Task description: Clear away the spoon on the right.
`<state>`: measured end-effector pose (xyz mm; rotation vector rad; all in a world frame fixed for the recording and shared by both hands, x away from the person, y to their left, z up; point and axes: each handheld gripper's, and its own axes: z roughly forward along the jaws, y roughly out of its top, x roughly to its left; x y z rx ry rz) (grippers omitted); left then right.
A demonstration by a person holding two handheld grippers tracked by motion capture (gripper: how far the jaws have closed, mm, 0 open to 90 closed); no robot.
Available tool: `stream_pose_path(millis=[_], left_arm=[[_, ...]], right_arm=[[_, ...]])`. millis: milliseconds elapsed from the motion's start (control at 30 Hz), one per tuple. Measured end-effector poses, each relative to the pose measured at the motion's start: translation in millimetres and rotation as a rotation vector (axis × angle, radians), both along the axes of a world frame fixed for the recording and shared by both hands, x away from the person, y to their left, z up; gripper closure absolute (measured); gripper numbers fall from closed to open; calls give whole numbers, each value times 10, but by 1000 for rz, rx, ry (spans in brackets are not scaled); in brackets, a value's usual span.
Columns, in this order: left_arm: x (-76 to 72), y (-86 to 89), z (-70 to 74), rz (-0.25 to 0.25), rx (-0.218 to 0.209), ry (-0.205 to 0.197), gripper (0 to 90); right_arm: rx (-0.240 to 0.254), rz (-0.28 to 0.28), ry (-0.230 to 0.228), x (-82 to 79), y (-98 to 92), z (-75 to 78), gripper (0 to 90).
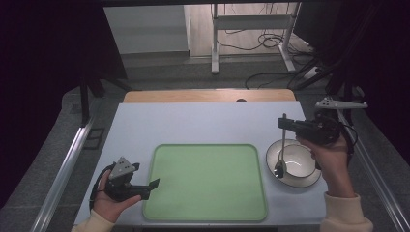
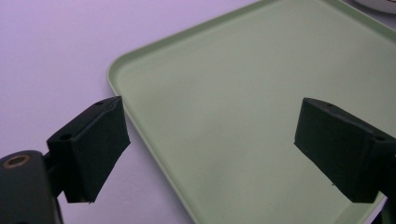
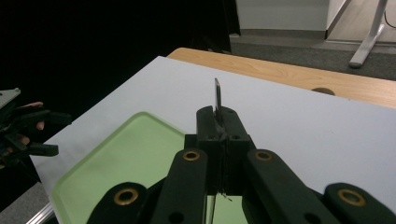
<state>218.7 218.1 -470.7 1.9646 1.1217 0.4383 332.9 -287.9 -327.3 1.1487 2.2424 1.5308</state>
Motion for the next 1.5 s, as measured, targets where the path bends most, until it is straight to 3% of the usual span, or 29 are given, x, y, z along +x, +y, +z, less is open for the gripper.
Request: stream_pose_path(millis=[667, 967, 1233, 1500], left_arm=[[-3, 3, 6, 2, -3, -2, 95], [0, 4, 9, 3, -4, -3, 95], [0, -7, 6, 2, -2, -2, 95], [-3, 1, 9, 1, -1, 0, 95]], right_arm=[[-43, 83, 72, -166, 351, -141, 886], [-42, 86, 83, -209, 388, -145, 886], [-34, 102, 118, -229, 535, -229, 886], [-97, 109, 161, -221, 721, -397, 885]])
